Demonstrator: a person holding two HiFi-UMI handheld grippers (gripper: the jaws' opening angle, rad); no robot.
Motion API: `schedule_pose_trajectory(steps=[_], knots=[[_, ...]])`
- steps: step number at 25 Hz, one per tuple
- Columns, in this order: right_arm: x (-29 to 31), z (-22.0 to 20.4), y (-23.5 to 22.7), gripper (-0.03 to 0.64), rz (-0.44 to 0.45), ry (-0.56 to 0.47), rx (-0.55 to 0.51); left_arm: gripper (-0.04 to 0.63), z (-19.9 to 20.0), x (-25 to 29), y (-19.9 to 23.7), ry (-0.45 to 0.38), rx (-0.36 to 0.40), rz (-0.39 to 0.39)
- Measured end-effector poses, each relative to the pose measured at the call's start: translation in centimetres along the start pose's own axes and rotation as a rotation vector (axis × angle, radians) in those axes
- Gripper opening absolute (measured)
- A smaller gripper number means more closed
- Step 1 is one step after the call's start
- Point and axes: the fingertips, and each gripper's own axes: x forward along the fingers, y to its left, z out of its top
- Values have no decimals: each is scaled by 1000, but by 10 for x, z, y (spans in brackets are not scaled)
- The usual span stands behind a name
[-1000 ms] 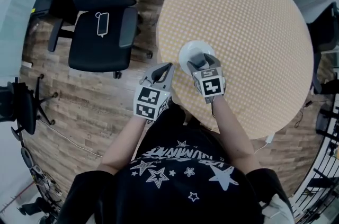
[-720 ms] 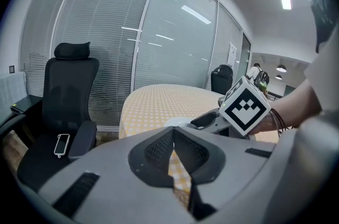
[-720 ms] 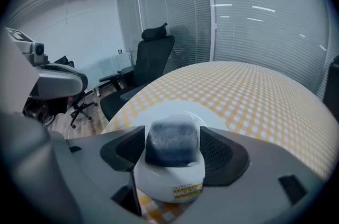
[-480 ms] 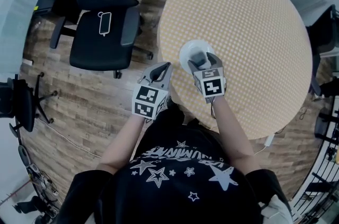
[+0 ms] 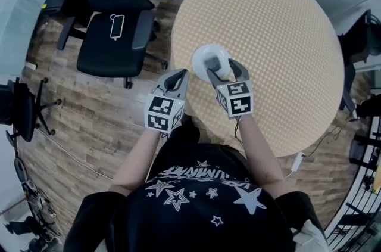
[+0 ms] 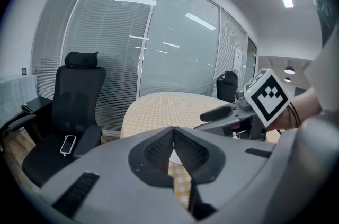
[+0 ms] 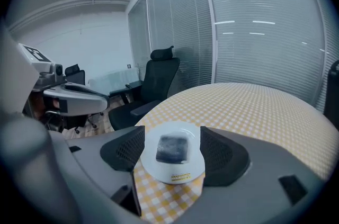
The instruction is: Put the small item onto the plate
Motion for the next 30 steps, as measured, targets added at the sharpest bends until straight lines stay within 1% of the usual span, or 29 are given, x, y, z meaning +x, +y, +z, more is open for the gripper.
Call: schedule_pose_trajectory(steps=[5,10,15,18,22,26,30], knots=[[-28,10,0,304,49,-50,-11,8,7,-10,-14,-26,-18,53],[-64,15,-1,304,111,-115,9,8,10,-26,-42,-41,-18,92],[-103,14,7,302,197,-128,5,8,15,-51,-73,-71,-32,139],[-128,8,10,302,232,-139,11,8,19,-65,-93,-98,-49,162],[-153,5,14,293,289,-164,-21,8,30,-84,-115,-148,-38,218],[-176,-6,13,242,353,-165,-44,8,31,-100,-140,-193,-49,279],[-194,-16,13,161,403,-167,-63,8,23,-117,-157,-217,-89,341]])
